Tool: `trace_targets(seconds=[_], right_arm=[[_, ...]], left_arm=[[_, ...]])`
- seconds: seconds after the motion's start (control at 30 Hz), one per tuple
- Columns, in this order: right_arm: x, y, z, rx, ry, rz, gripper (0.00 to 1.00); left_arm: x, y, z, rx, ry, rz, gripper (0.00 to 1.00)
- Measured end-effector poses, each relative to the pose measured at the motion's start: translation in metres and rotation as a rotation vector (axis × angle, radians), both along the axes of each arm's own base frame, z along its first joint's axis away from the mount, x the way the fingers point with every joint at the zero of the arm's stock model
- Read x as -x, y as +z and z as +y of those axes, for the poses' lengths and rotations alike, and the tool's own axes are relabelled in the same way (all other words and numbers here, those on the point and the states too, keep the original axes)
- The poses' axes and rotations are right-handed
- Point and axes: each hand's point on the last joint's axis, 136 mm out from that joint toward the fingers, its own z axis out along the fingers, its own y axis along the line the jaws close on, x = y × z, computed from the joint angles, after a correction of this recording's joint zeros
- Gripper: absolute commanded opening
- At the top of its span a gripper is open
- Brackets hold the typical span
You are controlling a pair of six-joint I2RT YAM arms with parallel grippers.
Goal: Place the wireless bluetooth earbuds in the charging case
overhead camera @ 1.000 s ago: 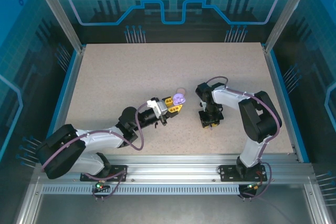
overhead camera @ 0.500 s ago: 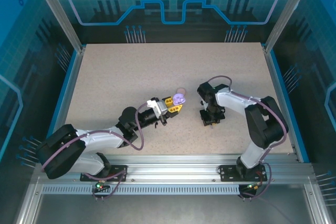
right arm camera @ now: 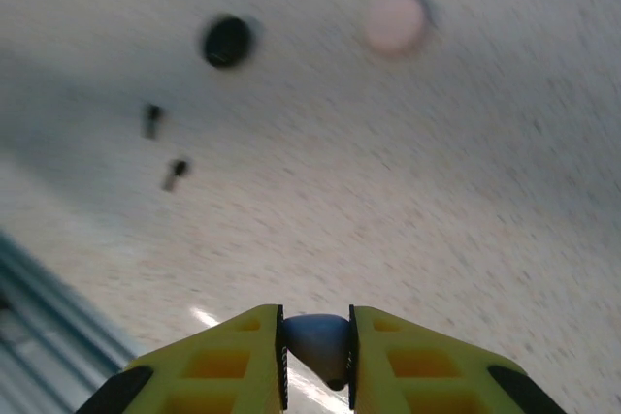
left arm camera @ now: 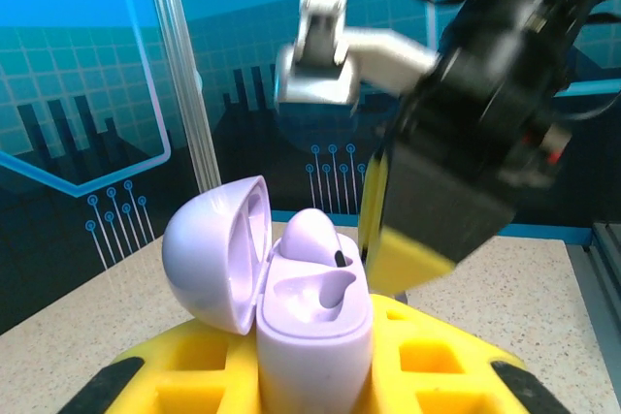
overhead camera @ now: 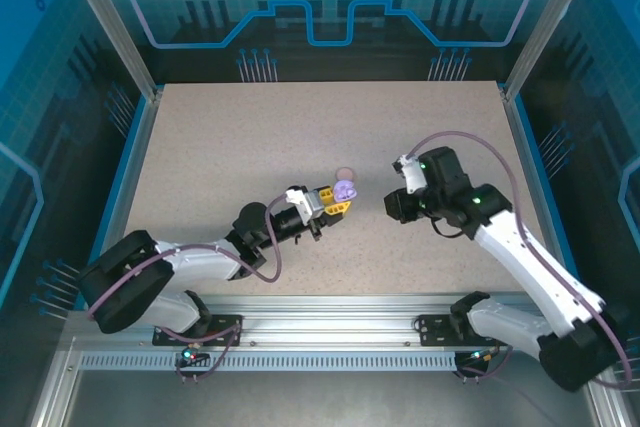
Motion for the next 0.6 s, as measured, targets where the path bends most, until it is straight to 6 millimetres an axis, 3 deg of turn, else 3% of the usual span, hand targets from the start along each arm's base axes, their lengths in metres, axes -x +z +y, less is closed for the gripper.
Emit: trace_targets(seconds=[0.1, 0.6], right_arm=[[0.011, 0.027, 0.013, -0.098, 0.08, -0.064, 0.21], [0.053, 0.096, 0.065, -0.212, 0.363, -0.261, 0.22]], left_arm=[[-0.001, 0.001, -0.006, 0.002, -0.008, -0.001, 0.01], [-0.001, -0.009, -0.022, 0.001, -0.047, 0.025, 0.01]])
